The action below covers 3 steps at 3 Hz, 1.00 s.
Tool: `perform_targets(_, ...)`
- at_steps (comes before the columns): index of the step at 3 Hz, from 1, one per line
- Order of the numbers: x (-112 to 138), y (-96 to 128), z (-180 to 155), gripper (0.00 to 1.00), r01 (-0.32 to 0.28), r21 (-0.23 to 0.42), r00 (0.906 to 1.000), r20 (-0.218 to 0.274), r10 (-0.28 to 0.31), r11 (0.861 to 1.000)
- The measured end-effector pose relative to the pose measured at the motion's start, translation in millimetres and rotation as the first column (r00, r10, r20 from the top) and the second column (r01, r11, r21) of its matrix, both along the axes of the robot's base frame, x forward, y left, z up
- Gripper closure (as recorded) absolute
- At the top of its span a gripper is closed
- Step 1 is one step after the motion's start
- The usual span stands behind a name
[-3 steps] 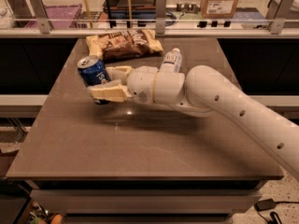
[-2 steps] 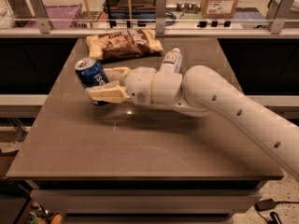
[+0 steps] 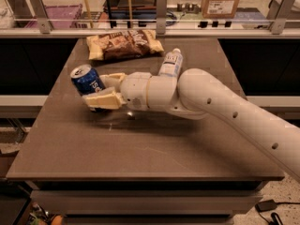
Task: Place pepsi can upright
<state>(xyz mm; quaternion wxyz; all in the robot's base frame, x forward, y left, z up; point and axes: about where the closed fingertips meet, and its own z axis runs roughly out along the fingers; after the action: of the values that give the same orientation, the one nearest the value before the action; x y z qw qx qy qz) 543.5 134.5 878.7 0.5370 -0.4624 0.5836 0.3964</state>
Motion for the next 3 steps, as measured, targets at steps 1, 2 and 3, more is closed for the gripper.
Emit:
perform_targets(1, -4.1, 6.5, -11.4, 1.0, -0.02, 0.007, 0.9996, -0.02, 0.021, 1.0)
perform_targets(2, -4.1, 9.4, -22.0, 1.0, -0.032, 0.025, 0.9986, -0.04, 0.033, 0.999)
perform_targets(3, -4.2, 9.4, -21.3, 0.83, -0.033, 0.025, 0.9986, -0.04, 0.033, 0.999)
